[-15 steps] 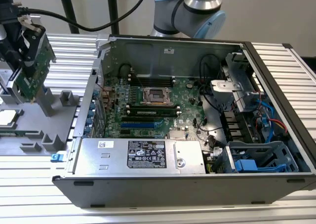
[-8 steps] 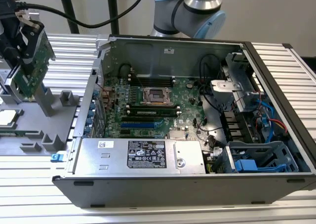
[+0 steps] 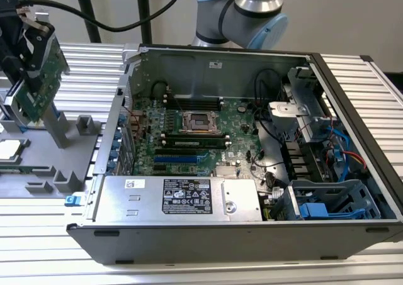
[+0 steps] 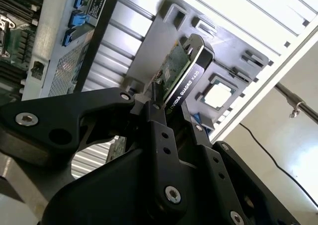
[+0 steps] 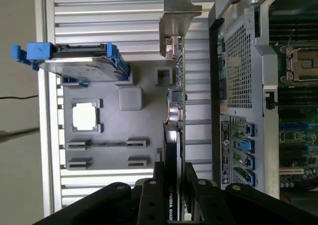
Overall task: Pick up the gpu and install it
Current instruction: 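Pick up the gpu and move the gpu toward the slot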
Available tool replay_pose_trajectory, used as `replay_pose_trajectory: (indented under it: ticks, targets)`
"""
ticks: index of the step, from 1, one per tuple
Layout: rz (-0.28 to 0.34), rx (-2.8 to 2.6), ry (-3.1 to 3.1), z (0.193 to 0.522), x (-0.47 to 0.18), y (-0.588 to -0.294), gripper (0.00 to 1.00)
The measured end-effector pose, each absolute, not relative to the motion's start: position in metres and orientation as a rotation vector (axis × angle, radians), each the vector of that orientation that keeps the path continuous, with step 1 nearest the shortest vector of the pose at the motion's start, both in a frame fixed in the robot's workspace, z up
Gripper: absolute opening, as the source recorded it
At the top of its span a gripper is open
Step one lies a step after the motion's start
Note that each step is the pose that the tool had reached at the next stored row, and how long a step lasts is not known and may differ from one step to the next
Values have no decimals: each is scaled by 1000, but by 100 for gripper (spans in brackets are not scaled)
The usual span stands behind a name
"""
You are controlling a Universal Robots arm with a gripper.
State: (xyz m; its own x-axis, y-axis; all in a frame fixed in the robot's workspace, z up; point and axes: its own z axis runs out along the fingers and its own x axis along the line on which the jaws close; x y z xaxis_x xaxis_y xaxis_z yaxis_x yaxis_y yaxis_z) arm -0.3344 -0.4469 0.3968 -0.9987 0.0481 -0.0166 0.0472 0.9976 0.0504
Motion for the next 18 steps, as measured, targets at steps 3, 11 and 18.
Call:
replay_pose_trajectory:
  ticks: [3,11,18]
  targets:
    - [78,74,3122,399,-334,-447,0]
    - [78,74,3122,404,-334,-447,0]
    - [78,74,3122,410,-334,-447,0]
